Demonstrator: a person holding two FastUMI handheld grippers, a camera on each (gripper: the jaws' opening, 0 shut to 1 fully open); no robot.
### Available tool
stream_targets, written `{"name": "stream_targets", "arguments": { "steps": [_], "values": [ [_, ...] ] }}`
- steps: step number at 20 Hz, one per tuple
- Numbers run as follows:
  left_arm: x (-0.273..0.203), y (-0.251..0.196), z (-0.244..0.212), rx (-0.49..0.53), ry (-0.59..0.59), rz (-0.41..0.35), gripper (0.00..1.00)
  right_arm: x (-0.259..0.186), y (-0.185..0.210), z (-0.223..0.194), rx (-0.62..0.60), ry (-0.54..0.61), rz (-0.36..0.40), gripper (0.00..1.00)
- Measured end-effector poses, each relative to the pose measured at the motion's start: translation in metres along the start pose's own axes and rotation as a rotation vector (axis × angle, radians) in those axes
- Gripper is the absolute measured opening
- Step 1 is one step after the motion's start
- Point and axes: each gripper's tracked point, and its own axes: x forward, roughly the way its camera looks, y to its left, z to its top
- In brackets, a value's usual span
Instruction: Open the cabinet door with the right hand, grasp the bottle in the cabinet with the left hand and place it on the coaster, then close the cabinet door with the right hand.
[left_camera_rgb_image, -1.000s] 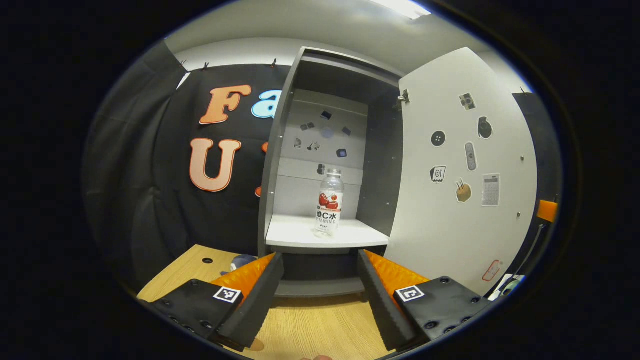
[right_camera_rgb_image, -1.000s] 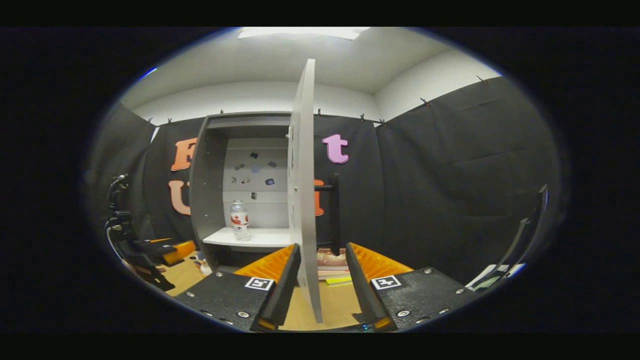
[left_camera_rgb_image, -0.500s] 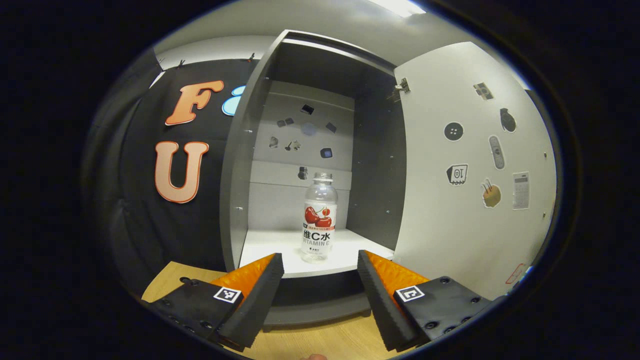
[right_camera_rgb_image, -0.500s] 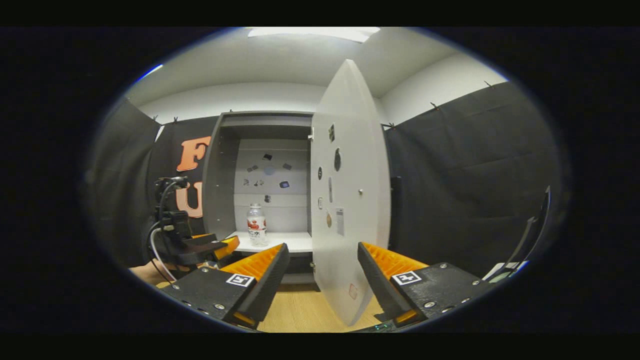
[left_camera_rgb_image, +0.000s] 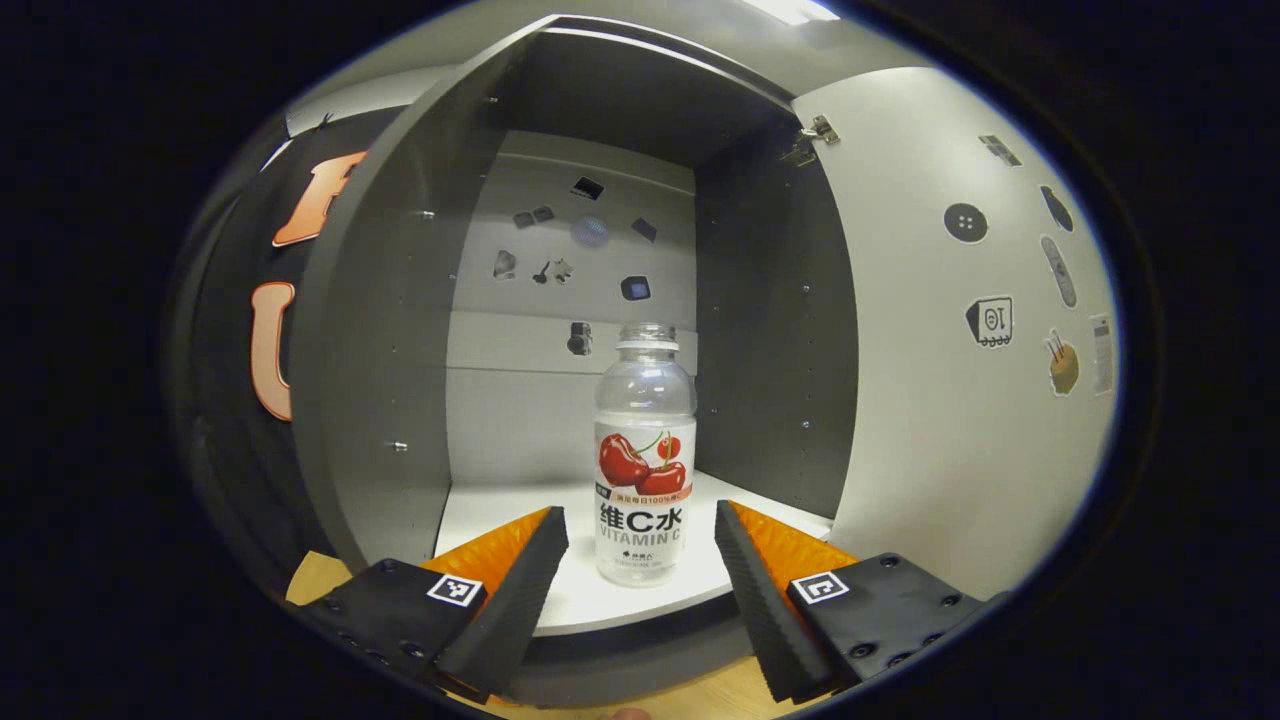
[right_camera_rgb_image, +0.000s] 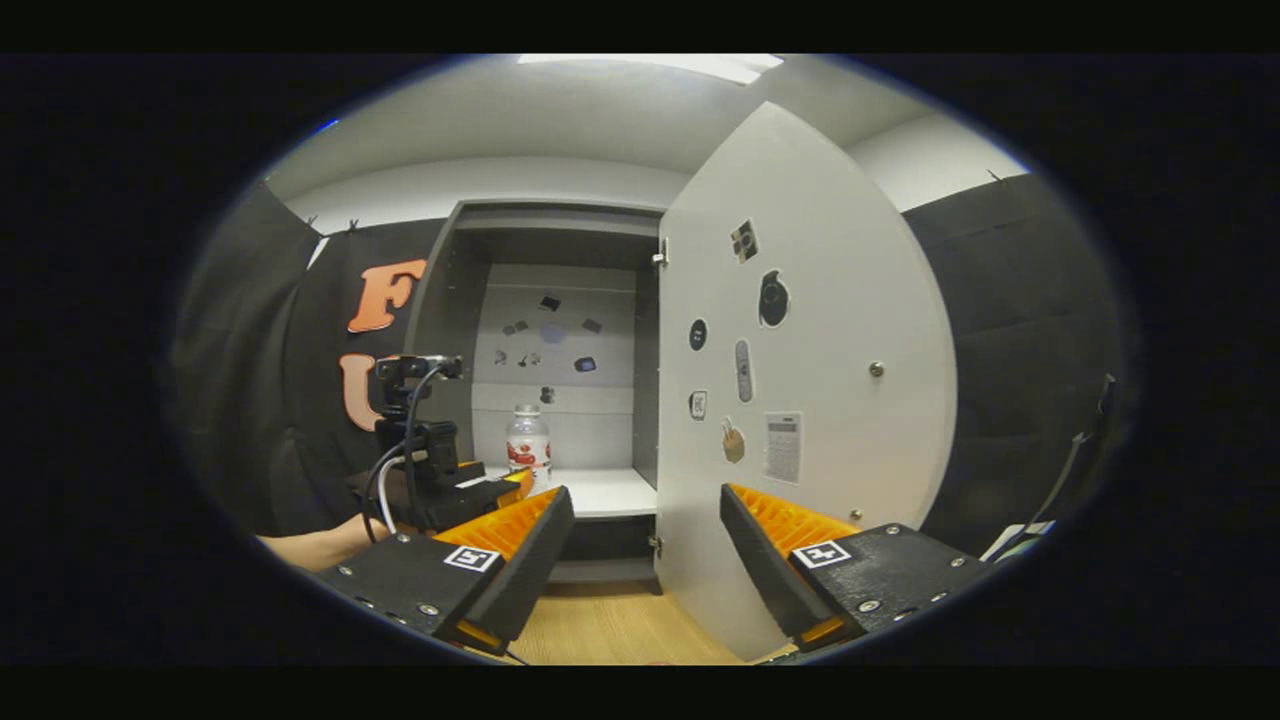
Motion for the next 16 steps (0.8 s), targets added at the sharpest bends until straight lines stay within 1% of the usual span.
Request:
{"name": "stream_targets", "arguments": {
  "steps": [1, 3, 5, 6, 7, 8, 9, 11, 12, 13, 15, 16],
  "values": [
    [0.009, 0.001, -0.002, 0.003, 0.001, -0.009, 0.99, 0.002, 0.001, -0.002, 0.0, 0.003, -0.005, 0.91],
    [0.026, 0.001, -0.007, 0.002, 0.007, -0.035, 0.96, 0.006, 0.003, -0.005, -0.001, 0.012, -0.02, 0.91],
    [0.038, 0.001, -0.011, 0.006, 0.011, -0.05, 0.96, 0.007, 0.007, -0.009, 0.004, 0.028, -0.027, 0.91],
    [0.044, 0.002, -0.012, 0.006, 0.009, -0.053, 0.99, 0.009, 0.009, -0.012, 0.006, 0.04, -0.03, 0.91],
    [0.048, 0.0, -0.013, 0.001, 0.006, -0.062, 0.99, 0.009, 0.009, -0.015, 0.004, 0.051, -0.035, 0.95],
    [0.05, -0.002, -0.013, -0.005, 0.003, -0.073, 0.96, 0.01, 0.009, -0.017, 0.001, 0.063, -0.042, 0.95],
    [0.053, -0.003, -0.015, -0.007, 0.003, -0.078, 0.96, 0.01, 0.009, -0.02, 0.0, 0.073, -0.046, 0.91],
    [0.057, -0.004, -0.017, -0.005, 0.007, -0.086, 0.96, 0.008, 0.011, -0.022, 0.003, 0.082, -0.041, 0.91],
    [0.057, -0.001, -0.018, 0.002, 0.011, -0.078, 0.99, 0.008, 0.013, -0.023, 0.005, 0.088, -0.035, 0.91],
    [0.057, -0.001, -0.018, 0.004, 0.009, -0.075, 0.96, 0.007, 0.014, -0.023, 0.006, 0.088, -0.027, 0.91],
    [0.057, -0.002, -0.018, 0.002, 0.008, -0.061, 0.86, 0.008, 0.012, -0.02, 0.001, 0.079, -0.021, 0.91],
    [0.057, -0.001, -0.018, 0.013, 0.015, -0.057, 0.86, 0.008, 0.012, -0.018, -0.002, 0.072, -0.021, 0.91]
  ]
}}
